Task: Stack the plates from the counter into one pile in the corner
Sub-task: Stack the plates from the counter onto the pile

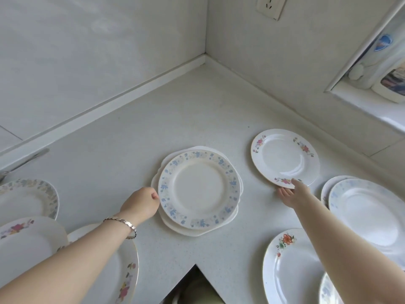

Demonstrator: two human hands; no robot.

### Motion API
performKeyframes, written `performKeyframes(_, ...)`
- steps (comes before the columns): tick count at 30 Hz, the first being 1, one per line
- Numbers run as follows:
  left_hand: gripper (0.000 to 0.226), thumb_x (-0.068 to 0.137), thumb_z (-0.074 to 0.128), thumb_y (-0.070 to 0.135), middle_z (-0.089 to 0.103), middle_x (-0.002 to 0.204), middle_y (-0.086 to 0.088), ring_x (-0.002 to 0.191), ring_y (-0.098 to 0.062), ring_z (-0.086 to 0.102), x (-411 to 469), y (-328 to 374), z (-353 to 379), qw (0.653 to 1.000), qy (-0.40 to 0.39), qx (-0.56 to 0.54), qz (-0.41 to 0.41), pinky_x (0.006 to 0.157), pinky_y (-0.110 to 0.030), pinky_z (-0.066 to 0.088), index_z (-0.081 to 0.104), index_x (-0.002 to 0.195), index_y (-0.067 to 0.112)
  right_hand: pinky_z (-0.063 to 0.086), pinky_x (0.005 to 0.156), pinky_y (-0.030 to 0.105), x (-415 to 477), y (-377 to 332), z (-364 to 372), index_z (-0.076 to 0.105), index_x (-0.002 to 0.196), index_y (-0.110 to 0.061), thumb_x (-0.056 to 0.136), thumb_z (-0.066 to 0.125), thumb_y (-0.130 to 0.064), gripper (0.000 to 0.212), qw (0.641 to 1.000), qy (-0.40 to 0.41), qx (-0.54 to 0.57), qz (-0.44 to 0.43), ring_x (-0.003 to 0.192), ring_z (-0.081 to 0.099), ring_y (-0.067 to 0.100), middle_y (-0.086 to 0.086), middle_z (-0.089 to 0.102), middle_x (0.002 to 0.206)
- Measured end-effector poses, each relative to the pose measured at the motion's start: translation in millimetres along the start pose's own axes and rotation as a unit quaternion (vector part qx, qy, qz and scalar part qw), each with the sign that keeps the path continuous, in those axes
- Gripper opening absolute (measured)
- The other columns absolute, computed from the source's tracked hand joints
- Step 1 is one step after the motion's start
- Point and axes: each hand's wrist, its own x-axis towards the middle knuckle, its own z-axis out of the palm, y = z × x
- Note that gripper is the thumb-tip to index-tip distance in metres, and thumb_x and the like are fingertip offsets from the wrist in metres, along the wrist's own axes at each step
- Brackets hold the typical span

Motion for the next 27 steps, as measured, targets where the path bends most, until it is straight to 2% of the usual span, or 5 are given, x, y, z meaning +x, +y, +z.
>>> performKeyframes(5, 0.022, 0.09, 0.044, 0.016, 0.071, 0.091, -0.01, 0.089, -0.03, 0.068, 1.4, 2.6, 1.5, 1.0, 0.002, -0.01, -0.007, 0.083, -0.04, 0.053, 0.063, 0.09, 0.006, 0.046, 0.089, 0.022, 18.2, 0.3, 2.1, 0.057, 0.092, -0.01, 0.093, 0.052, -0.009, 0.005, 0.999, -0.008, 0.036, -0.01, 0.122, 0.055, 0.011, -0.003, 0.065, 0.102)
performKeyframes(9, 0.021, 0.089, 0.044, 0.014, 0.071, 0.092, -0.009, 0.09, -0.03, 0.067, 0.5, -3.3, -1.7, 1.0, 0.001, -0.014, -0.008, 0.085, -0.04, 0.054, 0.063, 0.088, 0.007, 0.056, 0.078, 0.021, 12.3, 0.0, -0.8, 0.056, 0.114, -0.006, 0.092, 0.051, -0.001, 0.023, 0.996, -0.059, 0.047, -0.057, 0.112, 0.062, 0.012, 0.002, 0.068, 0.055)
performKeyframes(13, 0.021, 0.087, 0.044, 0.011, 0.071, 0.092, -0.011, 0.091, -0.031, 0.067, -3.5, -12.3, -0.6, 1.0, -0.002, -0.021, -0.012, 0.085, -0.04, 0.054, 0.064, 0.089, 0.005, 0.059, 0.056, 0.021, -11.4, 3.0, -14.4, 0.052, 0.096, -0.005, 0.091, 0.05, 0.004, 0.011, 0.987, -0.131, 0.048, -0.076, 0.056, 0.072, 0.011, 0.005, 0.072, 0.056)
performKeyframes(20, 0.02, 0.087, 0.044, 0.009, 0.071, 0.09, -0.014, 0.09, -0.032, 0.067, -7.8, -35.5, -4.9, 0.999, 0.002, -0.047, -0.016, 0.08, -0.037, 0.052, 0.06, 0.075, 0.01, 0.056, 0.048, 0.019, -63.3, 44.2, -29.0, 0.048, 0.071, -0.008, 0.092, 0.044, 0.004, 0.025, 0.965, -0.225, -0.107, -0.08, 0.056, 0.072, 0.012, 0.007, 0.074, 0.062)
performKeyframes(27, 0.02, 0.087, 0.044, 0.008, 0.071, 0.09, -0.012, 0.089, -0.031, 0.066, -19.1, -61.2, -8.3, 0.998, 0.008, -0.06, -0.022, 0.078, -0.034, 0.051, 0.057, 0.073, 0.014, 0.057, 0.051, 0.021, -75.7, 107.5, -22.7, 0.052, 0.075, -0.005, 0.09, 0.047, 0.006, 0.02, 0.951, -0.252, -0.177, -0.034, 0.059, 0.073, 0.016, 0.011, 0.074, 0.066)
